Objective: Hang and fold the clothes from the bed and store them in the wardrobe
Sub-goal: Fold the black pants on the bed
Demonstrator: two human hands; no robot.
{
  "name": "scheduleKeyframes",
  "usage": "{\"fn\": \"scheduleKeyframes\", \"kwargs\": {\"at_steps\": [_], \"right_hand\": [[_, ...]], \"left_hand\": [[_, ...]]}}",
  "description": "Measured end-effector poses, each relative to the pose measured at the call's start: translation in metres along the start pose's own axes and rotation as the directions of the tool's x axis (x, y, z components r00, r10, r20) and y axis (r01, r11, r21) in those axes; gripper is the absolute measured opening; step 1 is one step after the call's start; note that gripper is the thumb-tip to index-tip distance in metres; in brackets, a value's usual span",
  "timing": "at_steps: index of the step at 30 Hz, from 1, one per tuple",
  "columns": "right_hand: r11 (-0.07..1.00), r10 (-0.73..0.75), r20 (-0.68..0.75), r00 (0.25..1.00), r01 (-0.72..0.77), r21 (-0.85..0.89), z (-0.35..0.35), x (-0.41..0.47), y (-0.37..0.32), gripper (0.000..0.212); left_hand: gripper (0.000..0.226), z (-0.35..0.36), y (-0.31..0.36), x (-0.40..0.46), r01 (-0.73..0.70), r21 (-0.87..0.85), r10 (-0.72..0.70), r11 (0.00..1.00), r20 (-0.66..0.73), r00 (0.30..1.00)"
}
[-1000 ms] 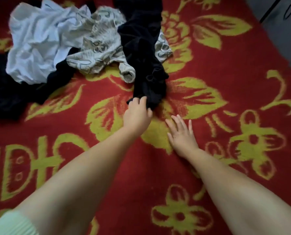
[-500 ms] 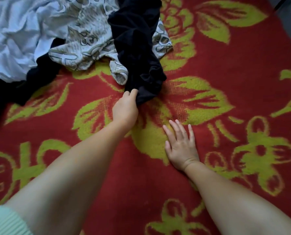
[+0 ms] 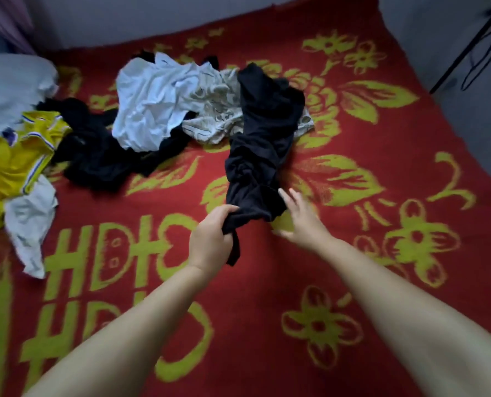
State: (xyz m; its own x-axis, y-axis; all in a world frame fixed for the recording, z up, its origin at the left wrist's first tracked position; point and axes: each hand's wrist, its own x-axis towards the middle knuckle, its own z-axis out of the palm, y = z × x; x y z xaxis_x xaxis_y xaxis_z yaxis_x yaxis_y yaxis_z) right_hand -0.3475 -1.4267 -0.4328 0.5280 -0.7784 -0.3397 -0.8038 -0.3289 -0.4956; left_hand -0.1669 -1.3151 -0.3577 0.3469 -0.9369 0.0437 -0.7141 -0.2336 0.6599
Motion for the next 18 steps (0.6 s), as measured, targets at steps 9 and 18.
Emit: {"fn": "scheduleKeyframes", "kwargs": {"at_steps": [9,18], "right_hand": [[0.906,-0.003,-0.462,0.887,0.199,0.375,-0.174,-0.079,-0.158,0.014],[0.851,-0.205,-0.663,0.720,0.466,0.243,-0.320,-0.153,-0.279,0.015]], "left_hand": [[0.043,-0.230,0.044,-0.008,-0.105,-0.098,0.076,0.990,-0.261,0.962],[0.016,-0.385,0.072,0.011,-0.118,-0.255,-0.044,0.960,-0.550,0.834]]}}
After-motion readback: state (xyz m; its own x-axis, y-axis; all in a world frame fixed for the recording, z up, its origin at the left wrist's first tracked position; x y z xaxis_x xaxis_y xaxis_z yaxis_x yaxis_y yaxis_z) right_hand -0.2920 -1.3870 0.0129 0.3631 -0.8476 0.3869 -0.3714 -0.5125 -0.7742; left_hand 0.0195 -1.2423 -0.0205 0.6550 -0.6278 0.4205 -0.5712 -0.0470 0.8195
